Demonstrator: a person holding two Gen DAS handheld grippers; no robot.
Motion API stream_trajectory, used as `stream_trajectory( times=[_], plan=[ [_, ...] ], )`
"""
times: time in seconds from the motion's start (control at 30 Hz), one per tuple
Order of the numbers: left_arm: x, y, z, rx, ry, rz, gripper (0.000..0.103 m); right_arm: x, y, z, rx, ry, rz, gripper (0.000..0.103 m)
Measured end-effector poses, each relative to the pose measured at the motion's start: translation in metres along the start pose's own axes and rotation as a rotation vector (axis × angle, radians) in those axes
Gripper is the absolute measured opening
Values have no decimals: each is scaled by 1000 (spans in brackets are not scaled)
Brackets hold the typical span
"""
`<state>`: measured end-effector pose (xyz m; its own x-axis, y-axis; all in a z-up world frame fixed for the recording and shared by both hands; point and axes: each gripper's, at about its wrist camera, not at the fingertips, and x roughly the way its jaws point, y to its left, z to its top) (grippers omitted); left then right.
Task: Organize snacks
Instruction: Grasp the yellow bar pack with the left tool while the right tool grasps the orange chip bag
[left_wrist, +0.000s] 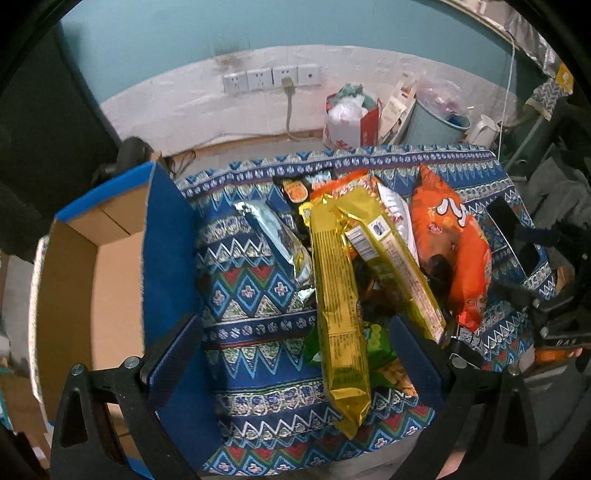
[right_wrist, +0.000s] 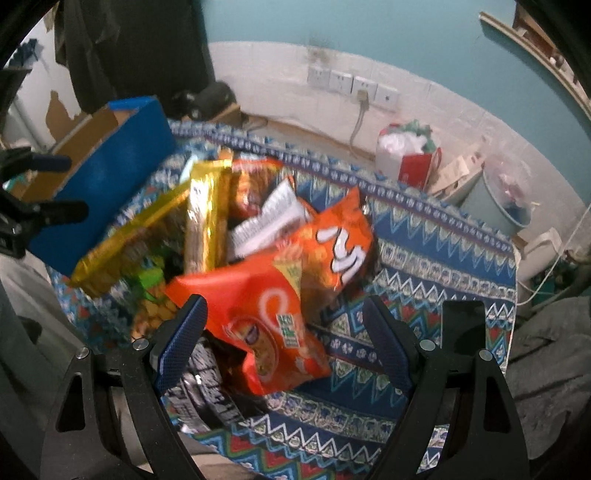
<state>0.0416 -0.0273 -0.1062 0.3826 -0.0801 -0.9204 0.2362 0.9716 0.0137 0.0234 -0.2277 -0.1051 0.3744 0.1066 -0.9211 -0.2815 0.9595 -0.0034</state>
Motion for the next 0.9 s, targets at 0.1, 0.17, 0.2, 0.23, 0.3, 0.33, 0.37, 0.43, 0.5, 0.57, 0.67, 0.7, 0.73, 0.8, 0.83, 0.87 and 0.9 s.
stream_trajectory(
  times=[0.1,0.17,0.2,0.23,0.3,0.33,0.37,0.43,0.5,0.57,0.67,0.7,0.73,0.8,0.83,0.87,0.9],
  plan=[
    [10,2,2,-36,35,-37,102,13,-2,-7,-10,36,11,84],
    [18,0,4,-44,51,-39,102,22,-3,-10,-12,60,17,84],
    [21,-2,5,-41,55,-36,102,26,-3,-12,-15,72,17,84],
    [24,-5,7,-35,61,-30,102,31,-4,-13,-17,80,18,84],
    [30,-9,10,-25,68,-30,102,38,-4,-13,-17,94,25,84],
    [32,-11,11,-21,72,-31,102,40,-4,-13,-17,96,32,84],
    [36,-13,12,-17,78,-35,102,43,-5,-13,-17,96,39,84],
    [43,-16,13,-11,91,-37,102,49,-4,-13,-22,100,52,84],
    [50,-17,15,-6,105,-38,102,55,-3,-14,-28,103,58,84],
    [57,-18,16,-8,115,-44,102,63,-4,-14,-29,111,68,84],
    [65,-17,19,-14,123,-43,102,73,-5,-13,-24,121,83,84],
    [67,-17,19,-16,125,-43,101,76,-5,-13,-27,124,85,84],
    [70,-17,20,-17,128,-45,99,79,-4,-13,-33,128,86,84],
    [76,-17,20,-23,144,-54,89,84,-4,-12,-41,136,84,84],
    [79,-17,20,-25,150,-57,87,87,-3,-12,-45,142,84,84],
    [83,-16,20,-31,156,-66,81,90,-3,-12,-52,152,82,84],
    [86,-16,19,-35,161,-72,74,92,-2,-13,-57,159,77,83]
  ],
)
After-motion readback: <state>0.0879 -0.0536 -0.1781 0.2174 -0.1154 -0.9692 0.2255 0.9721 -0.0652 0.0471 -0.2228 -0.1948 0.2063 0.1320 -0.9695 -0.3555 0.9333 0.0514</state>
